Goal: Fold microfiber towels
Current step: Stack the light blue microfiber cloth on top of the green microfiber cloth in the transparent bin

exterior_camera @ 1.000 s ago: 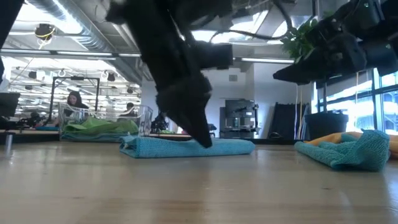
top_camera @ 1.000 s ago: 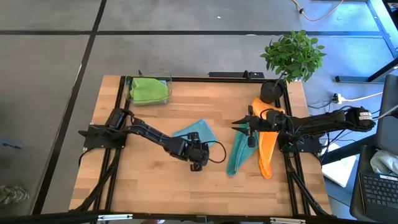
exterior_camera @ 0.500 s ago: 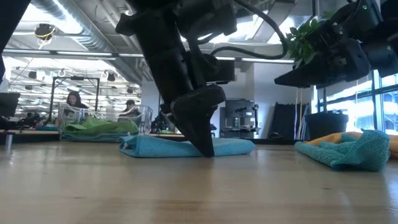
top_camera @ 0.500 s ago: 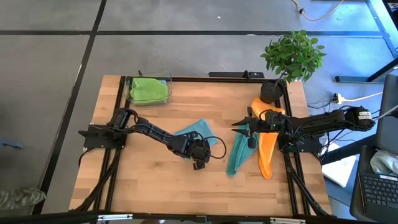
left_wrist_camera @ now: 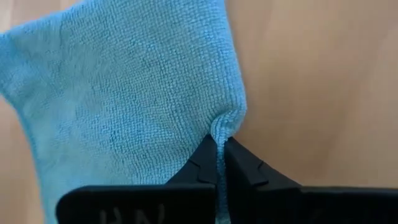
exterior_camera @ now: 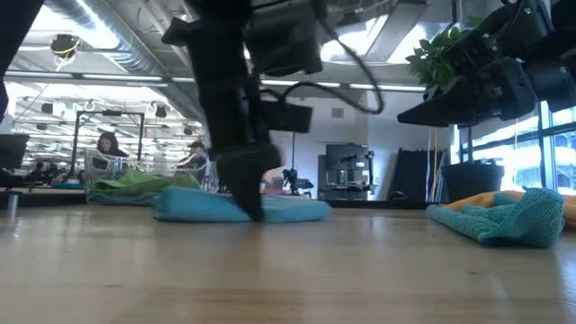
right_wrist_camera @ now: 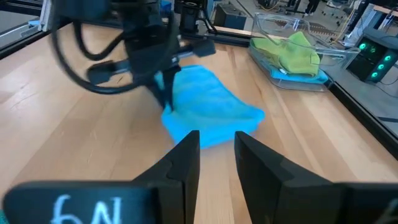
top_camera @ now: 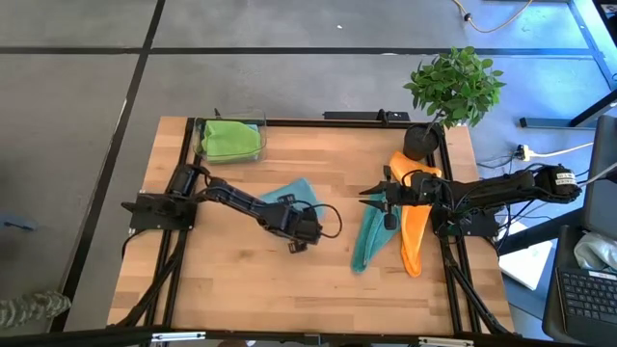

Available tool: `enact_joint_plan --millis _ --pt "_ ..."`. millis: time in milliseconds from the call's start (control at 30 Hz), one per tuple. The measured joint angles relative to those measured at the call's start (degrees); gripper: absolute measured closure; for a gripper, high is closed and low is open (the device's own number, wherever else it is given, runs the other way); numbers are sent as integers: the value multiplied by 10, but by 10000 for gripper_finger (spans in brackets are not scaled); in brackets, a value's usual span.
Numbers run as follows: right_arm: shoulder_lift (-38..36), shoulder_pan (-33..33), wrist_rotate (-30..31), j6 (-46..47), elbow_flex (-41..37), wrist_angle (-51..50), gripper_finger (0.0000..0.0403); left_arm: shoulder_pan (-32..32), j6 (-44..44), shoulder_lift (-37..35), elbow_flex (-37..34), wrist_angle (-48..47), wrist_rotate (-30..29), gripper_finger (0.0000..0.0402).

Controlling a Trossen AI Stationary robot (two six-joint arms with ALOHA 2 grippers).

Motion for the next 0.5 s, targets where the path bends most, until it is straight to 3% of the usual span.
enact_joint_plan --millis 133,333,500 --pt "0 0 0 0 0 0 300 6 1 -27 6 -110 -18 401" --pt "0 0 0 -1 0 0 300 9 44 -67 65 -289 -97 401" --pt "0 0 0 -1 0 -1 300 29 58 -104 107 -431 -123 401"
